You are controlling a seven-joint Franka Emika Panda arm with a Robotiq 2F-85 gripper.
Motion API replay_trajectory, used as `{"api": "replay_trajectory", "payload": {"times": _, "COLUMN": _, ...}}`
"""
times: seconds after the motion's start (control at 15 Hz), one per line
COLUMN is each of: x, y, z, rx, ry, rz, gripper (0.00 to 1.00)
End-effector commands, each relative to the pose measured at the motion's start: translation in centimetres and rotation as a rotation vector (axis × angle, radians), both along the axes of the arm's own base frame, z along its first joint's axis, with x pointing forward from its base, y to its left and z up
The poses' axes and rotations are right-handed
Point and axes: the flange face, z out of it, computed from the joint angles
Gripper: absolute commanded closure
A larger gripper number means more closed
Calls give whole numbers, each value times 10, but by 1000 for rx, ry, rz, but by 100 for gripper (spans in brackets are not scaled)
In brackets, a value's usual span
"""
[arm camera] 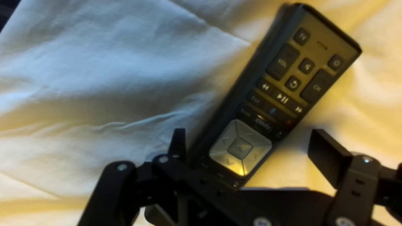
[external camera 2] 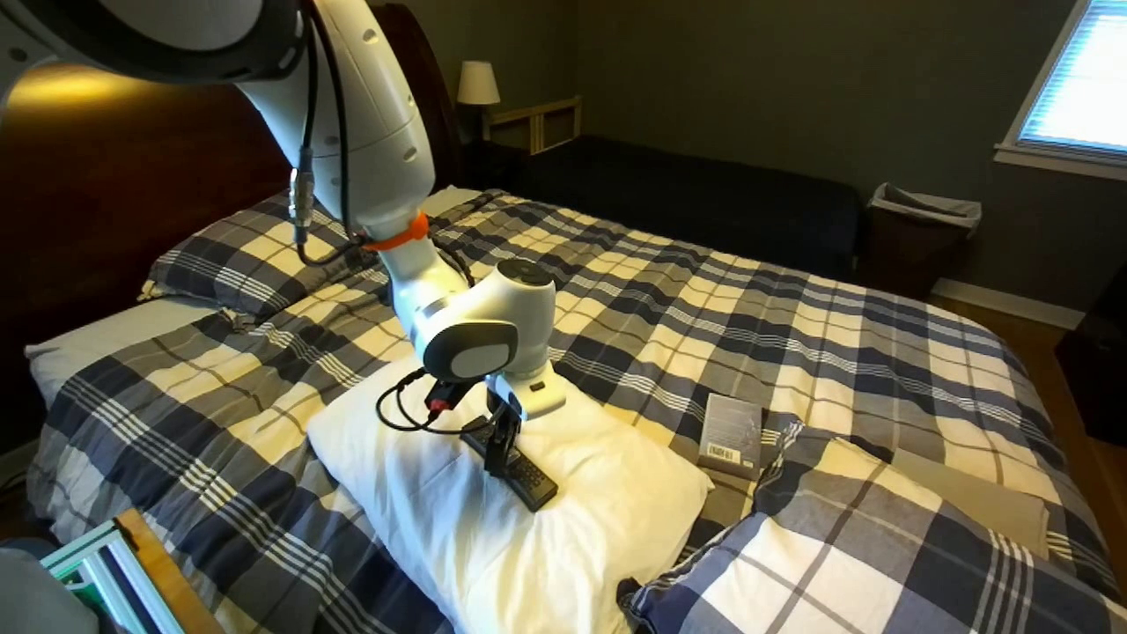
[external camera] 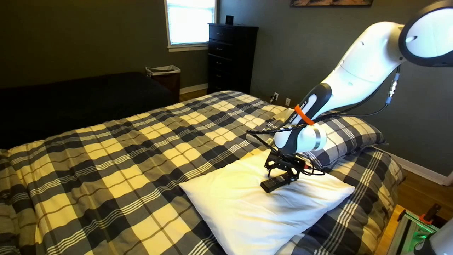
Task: Move the checked pillow to the right, remove the black remote from the white pillow and put it on the bed
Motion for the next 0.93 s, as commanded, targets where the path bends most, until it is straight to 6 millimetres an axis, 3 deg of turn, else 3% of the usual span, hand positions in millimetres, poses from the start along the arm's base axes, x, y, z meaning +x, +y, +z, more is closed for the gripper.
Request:
{"api": "replay_trajectory", "payload": {"times": 0.0, "x": 3, "y": 2, "z": -9, "rx": 21, "ry": 15, "rz": 2, "gripper": 0}}
{"api": "replay_trajectory", "payload": {"times": 0.2, "x": 3, "y": 4, "z": -13, "rx": 26, "ry": 19, "rz": -2, "gripper": 0}}
{"api": "replay_trajectory", "payload": {"times": 0.27, "x": 3, "y": 4, "z": -13, "rx": 28, "ry": 19, "rz": -4, "gripper": 25}}
{"api": "replay_trajectory", "payload": {"times": 0.4, "x": 4, "y": 4, "z": -13, "rx": 29, "ry": 16, "rz": -8, "gripper": 29}}
{"api": "replay_trajectory", "payload": {"times": 0.6, "x": 3, "y": 3, "z": -8, "rx": 32, "ry": 11, "rz": -13, "gripper": 54}}
{"api": "replay_trajectory", "payload": {"times": 0.73, "x": 3, "y": 3, "z": -4, "rx": 29, "ry": 5, "rz": -15, "gripper": 65}}
{"api": "replay_trajectory", "payload": {"times": 0.87, "x": 3, "y": 4, "z": -1, "rx": 23, "ry": -2, "rz": -12, "gripper": 68}}
